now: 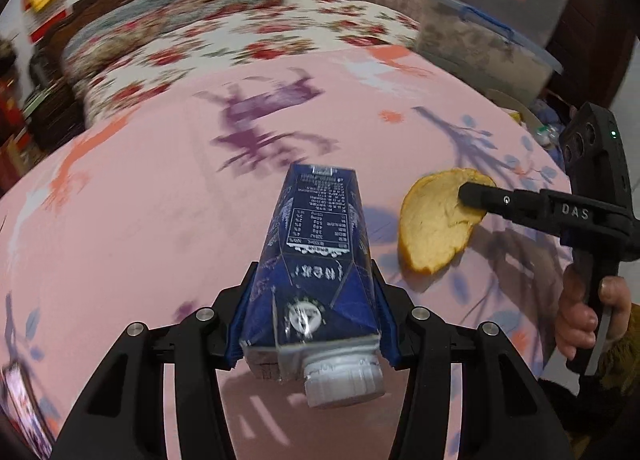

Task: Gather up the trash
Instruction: 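Carry the carton and peel to the wastebasket and open both grippers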

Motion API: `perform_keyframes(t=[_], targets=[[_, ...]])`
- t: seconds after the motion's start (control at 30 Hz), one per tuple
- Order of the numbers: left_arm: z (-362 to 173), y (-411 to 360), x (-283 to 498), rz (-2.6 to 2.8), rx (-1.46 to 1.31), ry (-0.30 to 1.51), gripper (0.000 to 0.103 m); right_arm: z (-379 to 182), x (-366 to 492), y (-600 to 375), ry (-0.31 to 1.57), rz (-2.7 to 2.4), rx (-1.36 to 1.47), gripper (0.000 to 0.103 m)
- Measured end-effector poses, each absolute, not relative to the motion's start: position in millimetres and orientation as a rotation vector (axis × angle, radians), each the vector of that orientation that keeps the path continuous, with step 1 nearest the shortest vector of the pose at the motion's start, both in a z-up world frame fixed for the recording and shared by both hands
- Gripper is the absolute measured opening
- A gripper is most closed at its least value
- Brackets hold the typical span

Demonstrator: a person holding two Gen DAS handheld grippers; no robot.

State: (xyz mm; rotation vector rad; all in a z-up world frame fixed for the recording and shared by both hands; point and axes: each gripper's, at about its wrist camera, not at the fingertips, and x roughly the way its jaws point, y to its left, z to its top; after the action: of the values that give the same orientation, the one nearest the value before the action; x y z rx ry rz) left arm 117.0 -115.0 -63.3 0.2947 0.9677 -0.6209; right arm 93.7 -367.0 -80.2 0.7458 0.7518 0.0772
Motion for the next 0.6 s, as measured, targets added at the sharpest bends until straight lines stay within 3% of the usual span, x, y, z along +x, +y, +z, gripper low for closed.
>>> perform_keyframes(t=[0.6], targets=[[-15.8, -467.1, 119.4, -1.081, 0.489, 0.885, 0.047, -1.4, -51.6, -649.8, 0.435, -0.448, 0.749, 0.008]])
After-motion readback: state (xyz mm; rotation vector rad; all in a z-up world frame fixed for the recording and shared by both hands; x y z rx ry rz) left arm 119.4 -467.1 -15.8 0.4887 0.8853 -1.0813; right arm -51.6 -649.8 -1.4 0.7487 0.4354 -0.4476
